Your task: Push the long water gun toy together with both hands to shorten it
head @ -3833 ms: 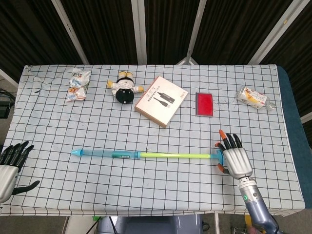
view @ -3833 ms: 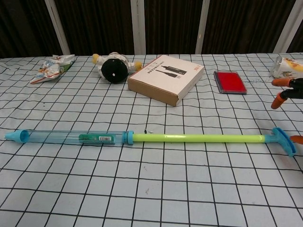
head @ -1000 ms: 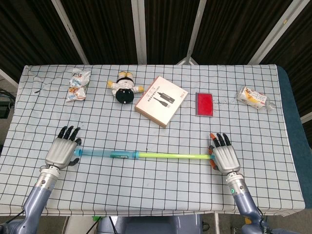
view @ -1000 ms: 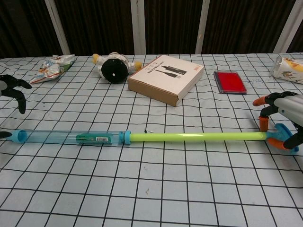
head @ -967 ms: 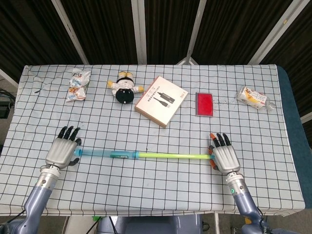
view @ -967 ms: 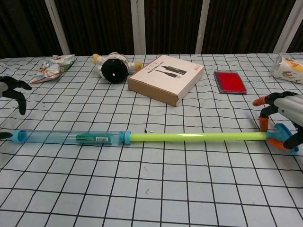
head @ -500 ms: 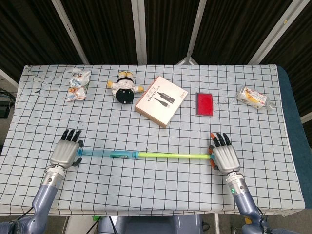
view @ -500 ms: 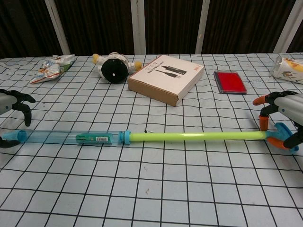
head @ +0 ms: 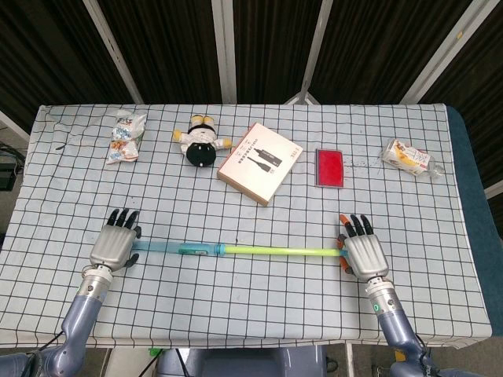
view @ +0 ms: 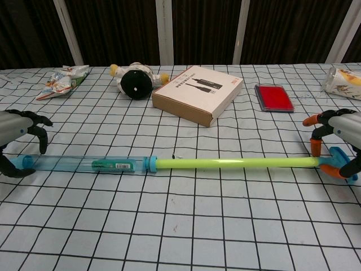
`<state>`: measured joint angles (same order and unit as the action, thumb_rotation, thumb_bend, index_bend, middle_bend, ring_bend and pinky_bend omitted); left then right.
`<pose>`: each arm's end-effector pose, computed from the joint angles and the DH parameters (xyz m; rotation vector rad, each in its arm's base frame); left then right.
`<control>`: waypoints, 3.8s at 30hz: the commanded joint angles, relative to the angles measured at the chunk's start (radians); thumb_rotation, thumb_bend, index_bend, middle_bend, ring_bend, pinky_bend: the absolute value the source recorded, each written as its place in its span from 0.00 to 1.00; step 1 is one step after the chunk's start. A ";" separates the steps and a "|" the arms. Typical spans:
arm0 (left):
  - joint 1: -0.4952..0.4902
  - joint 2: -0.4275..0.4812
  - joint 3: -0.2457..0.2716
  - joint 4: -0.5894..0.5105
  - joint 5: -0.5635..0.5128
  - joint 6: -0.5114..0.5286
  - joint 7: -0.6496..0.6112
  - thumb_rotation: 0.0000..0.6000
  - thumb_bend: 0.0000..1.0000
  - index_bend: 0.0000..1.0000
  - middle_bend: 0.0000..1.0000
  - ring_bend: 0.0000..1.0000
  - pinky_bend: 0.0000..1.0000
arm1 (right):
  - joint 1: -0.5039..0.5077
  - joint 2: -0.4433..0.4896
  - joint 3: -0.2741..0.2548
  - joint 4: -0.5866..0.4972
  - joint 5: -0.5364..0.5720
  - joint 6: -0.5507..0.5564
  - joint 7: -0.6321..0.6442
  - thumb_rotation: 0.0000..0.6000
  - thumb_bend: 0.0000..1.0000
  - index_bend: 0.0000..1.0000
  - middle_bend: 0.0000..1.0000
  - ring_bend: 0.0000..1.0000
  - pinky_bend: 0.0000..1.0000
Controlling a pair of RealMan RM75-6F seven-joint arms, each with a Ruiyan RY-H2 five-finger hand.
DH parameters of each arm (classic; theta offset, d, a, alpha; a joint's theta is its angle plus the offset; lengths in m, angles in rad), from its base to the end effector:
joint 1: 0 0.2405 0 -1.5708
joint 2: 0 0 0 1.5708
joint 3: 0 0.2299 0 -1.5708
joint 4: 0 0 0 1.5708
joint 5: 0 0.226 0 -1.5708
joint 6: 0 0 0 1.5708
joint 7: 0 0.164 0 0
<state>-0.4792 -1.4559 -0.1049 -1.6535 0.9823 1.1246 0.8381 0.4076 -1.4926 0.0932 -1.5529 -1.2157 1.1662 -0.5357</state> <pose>-0.2115 0.2835 -0.0127 -1.7655 -0.8008 -0.4557 -0.2164 -0.2761 -0.0114 1.7058 -0.8665 0.6947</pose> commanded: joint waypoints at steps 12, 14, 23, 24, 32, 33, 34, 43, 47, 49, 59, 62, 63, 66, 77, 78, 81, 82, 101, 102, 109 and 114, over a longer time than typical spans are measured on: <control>-0.016 -0.015 0.017 0.026 -0.023 0.011 -0.007 1.00 0.43 0.43 0.08 0.00 0.00 | 0.004 -0.001 -0.001 0.002 0.004 0.002 -0.003 1.00 0.44 0.59 0.15 0.00 0.00; -0.017 -0.014 0.018 0.028 -0.024 0.013 -0.009 1.00 0.42 0.43 0.08 0.00 0.00 | 0.004 -0.001 -0.001 0.002 0.005 0.002 -0.003 1.00 0.44 0.59 0.15 0.00 0.00; -0.015 -0.008 0.031 0.046 -0.020 0.014 -0.038 1.00 0.53 0.54 0.12 0.00 0.00 | 0.005 -0.003 -0.003 0.004 0.008 0.004 -0.005 1.00 0.44 0.59 0.15 0.00 0.00; -0.015 -0.008 0.033 0.048 -0.018 0.014 -0.042 1.00 0.55 0.55 0.12 0.00 0.00 | 0.005 -0.003 -0.003 0.005 0.008 0.004 -0.005 1.00 0.44 0.59 0.15 0.00 0.00; -0.024 -0.010 0.032 0.034 -0.001 0.030 -0.055 1.00 0.57 0.56 0.13 0.00 0.00 | 0.005 -0.001 -0.004 -0.002 0.007 0.009 -0.002 1.00 0.44 0.59 0.15 0.00 0.00; -0.026 -0.009 0.031 0.028 -0.001 0.032 -0.054 1.00 0.57 0.56 0.13 0.00 0.00 | 0.005 0.000 -0.005 -0.004 0.004 0.011 -0.001 1.00 0.44 0.59 0.15 0.00 0.00; -0.028 -0.007 0.031 0.023 -0.001 0.035 -0.052 1.00 0.57 0.56 0.13 0.00 0.00 | 0.005 0.000 -0.006 -0.007 0.002 0.012 0.000 1.00 0.44 0.59 0.15 0.00 0.00; -0.038 0.021 0.033 -0.025 0.001 0.058 -0.036 1.00 0.57 0.56 0.13 0.00 0.00 | 0.006 0.005 -0.008 -0.049 -0.030 0.039 -0.010 1.00 0.44 0.59 0.15 0.00 0.00; -0.034 0.033 0.041 -0.036 0.015 0.067 -0.045 1.00 0.57 0.56 0.13 0.00 0.00 | 0.007 0.006 -0.004 -0.069 -0.028 0.043 -0.019 1.00 0.44 0.60 0.15 0.00 0.00; -0.032 0.035 0.042 -0.041 0.023 0.072 -0.055 1.00 0.57 0.56 0.13 0.00 0.00 | 0.008 0.008 -0.002 -0.080 -0.029 0.047 -0.025 1.00 0.45 0.60 0.16 0.00 0.00; -0.033 0.034 0.045 -0.078 0.045 0.096 -0.058 1.00 0.57 0.56 0.13 0.00 0.00 | 0.011 0.018 0.008 -0.143 -0.023 0.068 -0.066 1.00 0.45 0.60 0.16 0.00 0.00; -0.036 0.034 0.042 -0.100 0.044 0.107 -0.047 1.00 0.57 0.56 0.13 0.00 0.00 | 0.015 0.008 0.010 -0.158 -0.016 0.071 -0.085 1.00 0.45 0.60 0.16 0.00 0.00; -0.037 0.034 0.041 -0.106 0.045 0.109 -0.045 1.00 0.57 0.56 0.13 0.00 0.00 | 0.016 0.006 0.012 -0.162 -0.013 0.071 -0.089 1.00 0.45 0.60 0.16 0.00 0.00; -0.040 0.041 0.039 -0.131 0.043 0.117 -0.034 1.00 0.57 0.56 0.13 0.00 0.00 | 0.021 -0.003 0.016 -0.179 0.002 0.074 -0.112 1.00 0.45 0.60 0.16 0.00 0.00; -0.051 0.054 0.031 -0.183 0.018 0.130 -0.012 1.00 0.57 0.56 0.13 0.00 0.00 | 0.037 -0.047 0.012 -0.224 0.022 0.085 -0.181 1.00 0.45 0.60 0.16 0.00 0.00; -0.051 0.053 0.031 -0.183 0.017 0.130 -0.012 1.00 0.57 0.56 0.13 0.00 0.00 | 0.038 -0.050 0.011 -0.227 0.022 0.086 -0.185 1.00 0.45 0.60 0.16 0.00 0.00; -0.054 0.045 0.031 -0.184 0.012 0.131 -0.012 1.00 0.57 0.56 0.13 0.00 0.00 | 0.043 -0.061 0.009 -0.239 0.019 0.091 -0.206 1.00 0.45 0.60 0.16 0.00 0.00; -0.055 0.041 0.033 -0.183 0.012 0.131 -0.012 1.00 0.57 0.56 0.13 0.00 0.00 | 0.045 -0.064 0.009 -0.244 0.019 0.093 -0.212 1.00 0.45 0.60 0.16 0.00 0.00; -0.077 -0.010 0.021 -0.197 -0.012 0.140 -0.009 1.00 0.57 0.56 0.13 0.00 0.00 | 0.083 -0.128 0.010 -0.311 0.044 0.109 -0.317 1.00 0.45 0.60 0.16 0.00 0.00; -0.078 -0.010 0.021 -0.200 -0.011 0.141 -0.008 1.00 0.57 0.56 0.13 0.00 0.00 | 0.084 -0.133 0.010 -0.312 0.044 0.110 -0.321 1.00 0.45 0.60 0.16 0.00 0.00; -0.086 -0.013 0.018 -0.214 -0.017 0.149 -0.001 1.00 0.57 0.56 0.13 0.00 0.00 | 0.094 -0.161 0.008 -0.318 0.053 0.119 -0.347 1.00 0.45 0.60 0.16 0.00 0.00; -0.092 -0.019 0.021 -0.218 -0.019 0.151 0.004 1.00 0.57 0.56 0.13 0.00 0.00 | 0.101 -0.176 0.006 -0.318 0.060 0.122 -0.362 1.00 0.45 0.60 0.16 0.00 0.00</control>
<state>-0.5714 -1.4748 -0.0842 -1.8718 0.9634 1.2750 0.8422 0.5082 -1.6679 0.0999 -1.8713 -1.1565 1.2871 -0.8971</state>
